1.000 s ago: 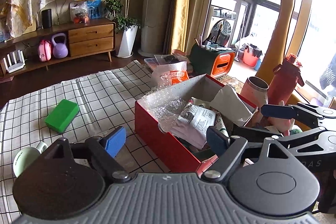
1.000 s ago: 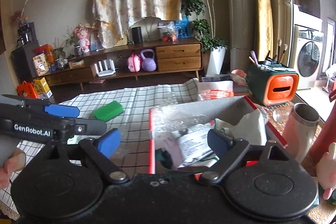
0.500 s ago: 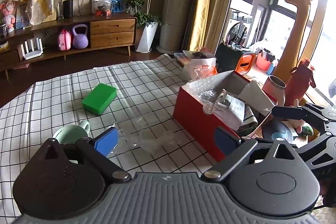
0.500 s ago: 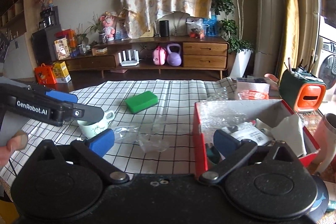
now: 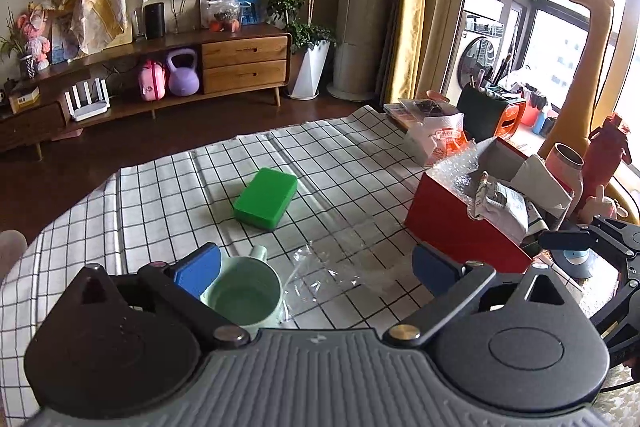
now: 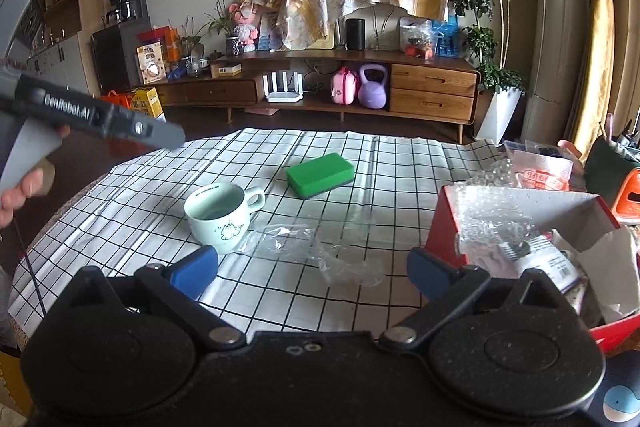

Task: Organize soft objects
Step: 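Move left tool to the green sponge while right tool approaches the clear plastic bag, then close left tool on the green sponge while right tool grasps the clear plastic bag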

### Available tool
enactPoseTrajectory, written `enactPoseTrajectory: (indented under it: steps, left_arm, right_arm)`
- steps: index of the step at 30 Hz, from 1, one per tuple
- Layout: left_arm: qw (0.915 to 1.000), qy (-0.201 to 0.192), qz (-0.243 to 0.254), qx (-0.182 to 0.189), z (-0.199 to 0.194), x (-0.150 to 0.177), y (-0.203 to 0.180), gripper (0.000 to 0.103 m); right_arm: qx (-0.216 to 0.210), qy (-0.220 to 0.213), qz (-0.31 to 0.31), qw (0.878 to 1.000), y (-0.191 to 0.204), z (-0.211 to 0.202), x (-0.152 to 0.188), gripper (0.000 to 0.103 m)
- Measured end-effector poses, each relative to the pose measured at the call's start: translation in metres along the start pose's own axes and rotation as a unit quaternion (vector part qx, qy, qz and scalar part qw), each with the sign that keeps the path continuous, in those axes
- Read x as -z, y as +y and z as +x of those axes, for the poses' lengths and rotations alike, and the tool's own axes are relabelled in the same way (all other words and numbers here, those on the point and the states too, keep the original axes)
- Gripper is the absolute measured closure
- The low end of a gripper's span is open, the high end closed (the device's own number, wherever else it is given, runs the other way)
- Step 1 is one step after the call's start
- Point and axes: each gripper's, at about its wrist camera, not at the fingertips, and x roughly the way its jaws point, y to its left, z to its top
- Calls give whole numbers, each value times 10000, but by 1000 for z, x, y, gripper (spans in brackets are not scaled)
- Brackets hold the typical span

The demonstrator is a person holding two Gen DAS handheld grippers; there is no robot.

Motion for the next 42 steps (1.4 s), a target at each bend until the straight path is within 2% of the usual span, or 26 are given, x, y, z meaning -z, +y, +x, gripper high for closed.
enactPoseTrajectory:
  steps: [4, 7, 9, 13, 26, 36, 39, 42]
  left_arm:
    - [9997, -68, 226, -88, -2, -18, 19, 1]
    - [9972, -266, 572, -410, 0, -32, 32, 1]
    - [9952, -211, 766, -572, 11, -39, 41, 1]
    - [9931, -195, 994, -598, 42, -48, 53, 1]
    - [9972, 378, 647, 37, 178, -56, 65, 1]
    - [9926, 1034, 528, 350, 268, -58, 67, 1]
    - [9908, 1144, 631, 361, 286, -59, 68, 1]
    - [9894, 1311, 495, 378, 302, -59, 73, 1]
  right_arm:
    - [-30, 89, -5, 10000, 2, 15, -2, 2]
    - [-69, 173, -17, 9998, 0, 29, -4, 2]
    - [-104, 226, -49, 9997, -1, 38, -4, 3]
    - [-186, 341, -157, 9991, -3, 59, -5, 4]
    - [-478, 701, -457, 9953, -14, 136, -4, 8]
    - [-672, 879, -666, 9916, -16, 177, 4, 14]
    - [-742, 945, -774, 9897, -16, 184, 7, 15]
    - [-755, 1033, -806, 9885, -17, 191, 11, 20]
